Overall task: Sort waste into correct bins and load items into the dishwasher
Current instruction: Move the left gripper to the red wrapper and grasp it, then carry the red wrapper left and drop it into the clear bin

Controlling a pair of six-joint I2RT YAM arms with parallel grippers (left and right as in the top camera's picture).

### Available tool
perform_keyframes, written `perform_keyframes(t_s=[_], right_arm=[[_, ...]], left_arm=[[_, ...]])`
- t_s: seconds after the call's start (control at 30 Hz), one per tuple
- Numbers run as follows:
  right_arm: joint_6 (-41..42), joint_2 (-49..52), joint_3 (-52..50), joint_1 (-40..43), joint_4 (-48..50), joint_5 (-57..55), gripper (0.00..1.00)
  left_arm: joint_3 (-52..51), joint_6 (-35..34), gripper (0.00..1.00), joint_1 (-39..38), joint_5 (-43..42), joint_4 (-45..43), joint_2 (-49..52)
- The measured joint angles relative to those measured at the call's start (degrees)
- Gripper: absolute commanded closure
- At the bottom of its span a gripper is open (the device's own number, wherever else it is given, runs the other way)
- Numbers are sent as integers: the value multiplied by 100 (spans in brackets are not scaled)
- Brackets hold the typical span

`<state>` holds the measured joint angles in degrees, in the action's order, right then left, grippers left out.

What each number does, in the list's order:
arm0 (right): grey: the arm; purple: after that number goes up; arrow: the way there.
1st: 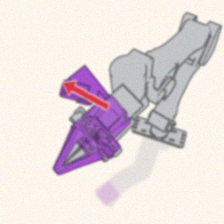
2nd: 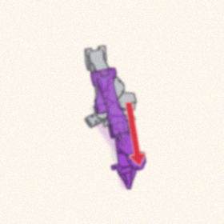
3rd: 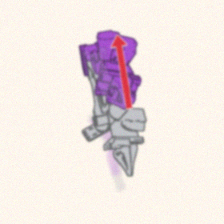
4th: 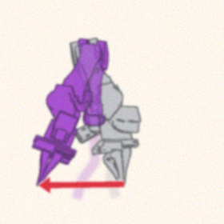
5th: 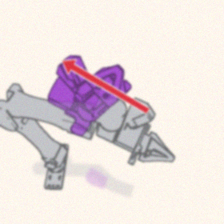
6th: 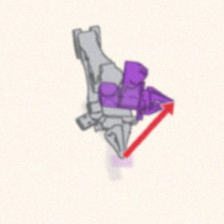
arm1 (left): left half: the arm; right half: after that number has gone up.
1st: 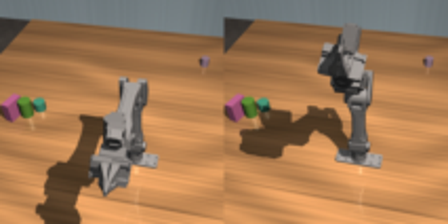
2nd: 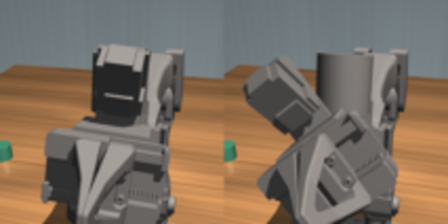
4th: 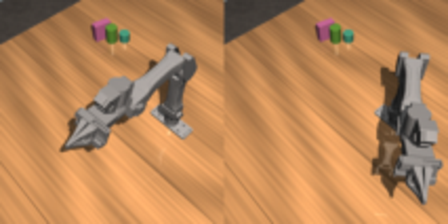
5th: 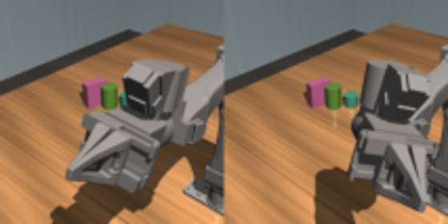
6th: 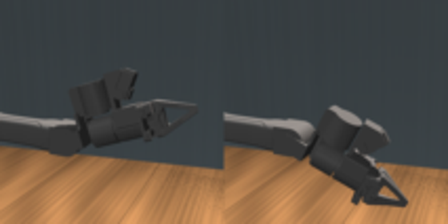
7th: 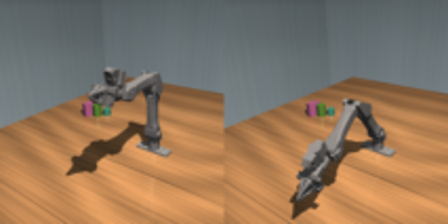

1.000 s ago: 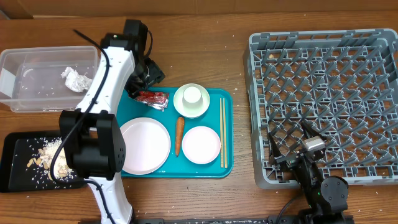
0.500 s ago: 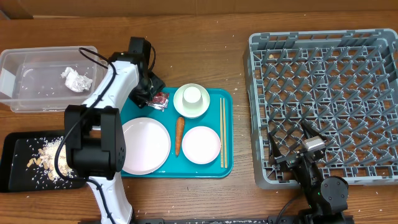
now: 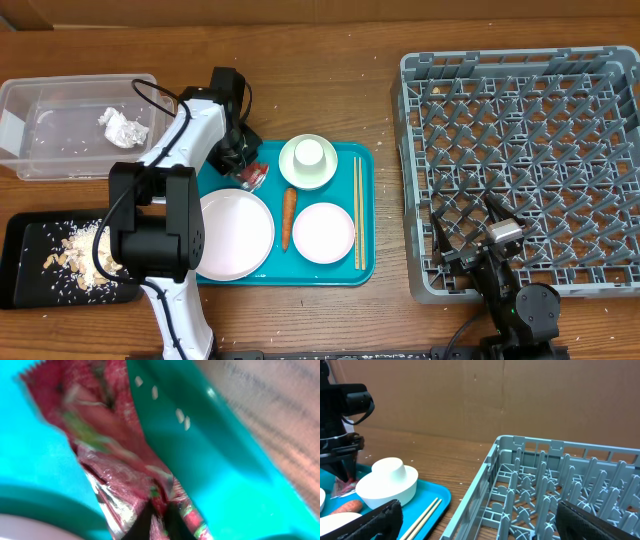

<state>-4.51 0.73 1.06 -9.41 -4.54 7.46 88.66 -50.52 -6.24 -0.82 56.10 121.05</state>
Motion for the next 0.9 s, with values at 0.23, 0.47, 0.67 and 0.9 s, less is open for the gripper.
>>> perform_keyframes(t_s=[0.23,0.47,0.67,0.9], right_arm=[[0,0,0,0,4,2,0],[2,0,0,0,2,2,0],[2,0,0,0,4,2,0],[0,0,0,0,4,0,0]], left_arm=[[796,251,96,0,0,990,26],[2389,446,96,0,22,2072,46],[3617,688,96,151,323,2013,46],[4133,769,92,1292,1226,1401,46]])
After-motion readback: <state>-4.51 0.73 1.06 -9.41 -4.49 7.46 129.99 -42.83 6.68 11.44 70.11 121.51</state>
